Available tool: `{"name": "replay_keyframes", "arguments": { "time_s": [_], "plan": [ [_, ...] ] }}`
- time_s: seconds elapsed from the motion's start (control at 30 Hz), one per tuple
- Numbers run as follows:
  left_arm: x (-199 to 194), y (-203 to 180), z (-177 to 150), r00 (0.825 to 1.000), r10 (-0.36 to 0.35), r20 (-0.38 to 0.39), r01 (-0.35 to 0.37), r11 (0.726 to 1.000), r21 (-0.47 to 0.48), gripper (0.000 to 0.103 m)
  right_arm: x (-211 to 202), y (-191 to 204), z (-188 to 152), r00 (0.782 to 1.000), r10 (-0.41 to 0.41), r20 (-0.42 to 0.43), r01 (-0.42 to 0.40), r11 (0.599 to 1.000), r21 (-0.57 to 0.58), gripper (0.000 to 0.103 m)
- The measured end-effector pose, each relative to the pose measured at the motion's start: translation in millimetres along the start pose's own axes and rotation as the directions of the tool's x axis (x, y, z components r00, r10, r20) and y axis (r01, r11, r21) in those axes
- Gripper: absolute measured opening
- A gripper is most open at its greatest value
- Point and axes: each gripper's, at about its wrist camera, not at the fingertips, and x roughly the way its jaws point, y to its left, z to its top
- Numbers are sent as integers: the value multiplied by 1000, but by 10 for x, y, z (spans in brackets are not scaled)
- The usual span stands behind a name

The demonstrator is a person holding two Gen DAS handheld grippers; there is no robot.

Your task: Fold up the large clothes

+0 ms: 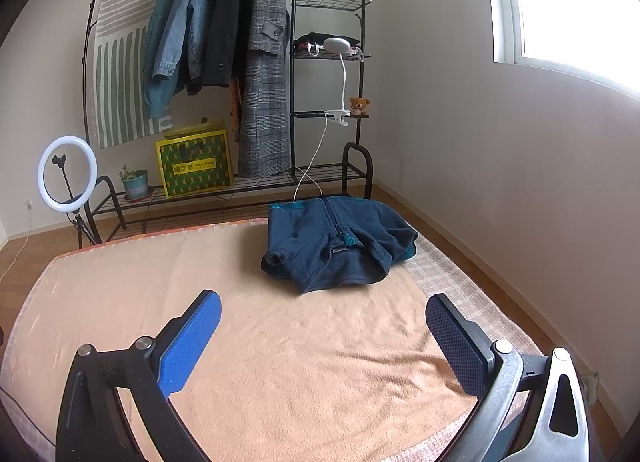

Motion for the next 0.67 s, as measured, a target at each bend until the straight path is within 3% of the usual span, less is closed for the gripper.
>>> {"name": "replay_keyframes", "arguments": {
  "time_s": [0.67],
  "plan": [
    [1, 48, -21, 1000, 6, 8, -6, 1000, 11, 103, 7, 37, -15, 1000, 10, -6, -10, 1000, -9, 103]
  ]
}}
